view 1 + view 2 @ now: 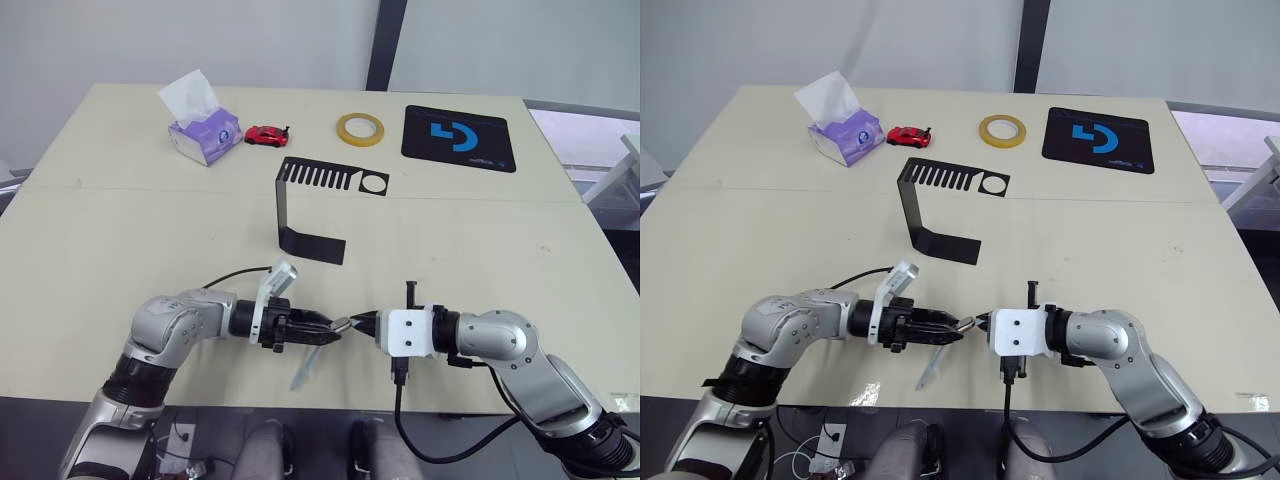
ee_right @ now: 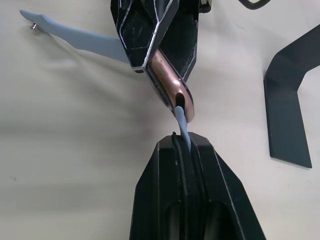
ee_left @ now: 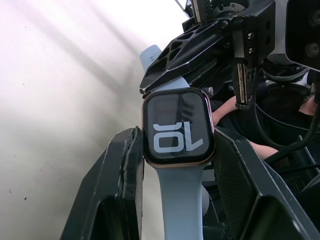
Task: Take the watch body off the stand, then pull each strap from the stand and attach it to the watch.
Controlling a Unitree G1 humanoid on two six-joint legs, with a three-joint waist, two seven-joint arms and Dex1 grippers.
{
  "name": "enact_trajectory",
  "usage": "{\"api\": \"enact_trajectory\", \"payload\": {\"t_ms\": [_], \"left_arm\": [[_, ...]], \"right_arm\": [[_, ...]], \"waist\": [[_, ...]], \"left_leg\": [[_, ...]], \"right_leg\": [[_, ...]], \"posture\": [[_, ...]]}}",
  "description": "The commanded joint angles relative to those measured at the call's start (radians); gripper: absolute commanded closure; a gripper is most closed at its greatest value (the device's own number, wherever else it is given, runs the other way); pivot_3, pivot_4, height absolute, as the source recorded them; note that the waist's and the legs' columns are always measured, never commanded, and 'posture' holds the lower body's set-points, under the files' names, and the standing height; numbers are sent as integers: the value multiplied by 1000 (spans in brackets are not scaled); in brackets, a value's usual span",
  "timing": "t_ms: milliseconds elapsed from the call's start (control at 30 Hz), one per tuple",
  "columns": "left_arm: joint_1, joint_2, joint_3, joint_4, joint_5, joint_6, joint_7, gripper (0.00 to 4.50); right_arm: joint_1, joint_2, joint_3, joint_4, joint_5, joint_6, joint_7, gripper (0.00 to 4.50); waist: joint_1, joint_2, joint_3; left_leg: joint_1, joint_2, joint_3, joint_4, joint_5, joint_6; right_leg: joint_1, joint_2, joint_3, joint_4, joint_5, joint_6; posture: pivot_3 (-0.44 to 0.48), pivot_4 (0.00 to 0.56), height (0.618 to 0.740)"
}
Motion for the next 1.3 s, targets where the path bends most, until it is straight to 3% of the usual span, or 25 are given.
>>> {"api": "enact_trajectory", "payload": {"t_ms": [33, 533, 700, 733, 800, 867, 900, 933, 1033, 1133, 1300], "left_arm": [[-16, -30, -21, -59, -28, -8, -14, 2870], [-11, -22, -32, -48, -14, -25, -24, 2870], [-4, -9, -35, -47, -1, -50, -38, 2870], [-1, 2, -38, -48, 9, -70, -50, 2870], [4, 16, -41, -47, 29, -115, -68, 2870], [20, 42, -50, -39, 115, -329, -138, 2870], [26, 48, -52, -34, 149, -414, -161, 2870], [34, 54, -48, -24, 189, -533, -196, 2870], [43, 57, -18, 52, 325, -956, -253, 2870], [43, 44, 13, 145, 408, -1333, -297, 2870], [13, 39, 37, 290, 482, -1700, -304, 2870]], "right_arm": [[-17, 13, 17, -46, 14, -4, 2, 4500], [-17, 15, 15, -55, 10, 9, -4, 4500], [11, 17, -43, -106, 93, 138, 1, 4500], [25, -4, -61, -124, 111, 161, 18, 3801], [39, -34, -89, -135, 121, 133, 29, 3169], [87, -77, -172, -151, 169, 65, 56, 2049], [104, -91, -201, -156, 188, 44, 66, 1661], [139, -107, -245, -158, 225, 13, 92, 1544], [252, -99, -434, -121, 340, -127, 137, 100], [333, -65, -579, -81, 430, -232, 153, 100], [466, -16, -708, -75, 556, -317, 182, 100]], "waist": [[0, 0, 0], [0, 0, 0], [1, 0, 0], [1, 0, 0], [2, 0, 0], [1, 0, 0], [1, 0, 0], [1, 0, 0], [4, 0, 0], [5, 0, 0], [4, 0, 0]], "left_leg": [[0, 0, 0, 0, 0, 0], [0, 0, 0, 0, 0, 0], [0, 0, 0, 0, 0, 0], [0, 0, 0, 0, 0, 0], [0, 0, 0, 0, 0, 0], [-1, 0, 0, 0, 0, 0], [-1, 0, 0, -1, 0, 0], [0, 0, 0, -1, 0, 0], [0, -1, 0, -2, 0, 0], [0, 0, 0, -2, -1, 0], [0, -1, 0, -2, -1, 2]], "right_leg": [[0, 0, 0, 0, 0, 0], [0, 0, 0, 0, 0, 0], [0, 0, 0, 0, 0, 0], [0, 0, 0, 0, 0, 0], [0, -1, 0, 0, 0, 0], [0, -1, 0, -1, 0, 0], [0, -1, 0, -1, 0, 0], [0, -1, 0, -1, 0, 0], [0, -1, -1, -3, 0, 0], [0, -1, -1, -3, 0, 0], [1, -2, -1, -3, 0, 0]], "posture": [[0, 150, 740], [0, 150, 740], [0, 150, 740], [0, 150, 740], [0, 150, 740], [0, 150, 740], [0, 150, 740], [0, 150, 740], [0, 150, 740], [0, 150, 740], [0, 150, 740]]}}
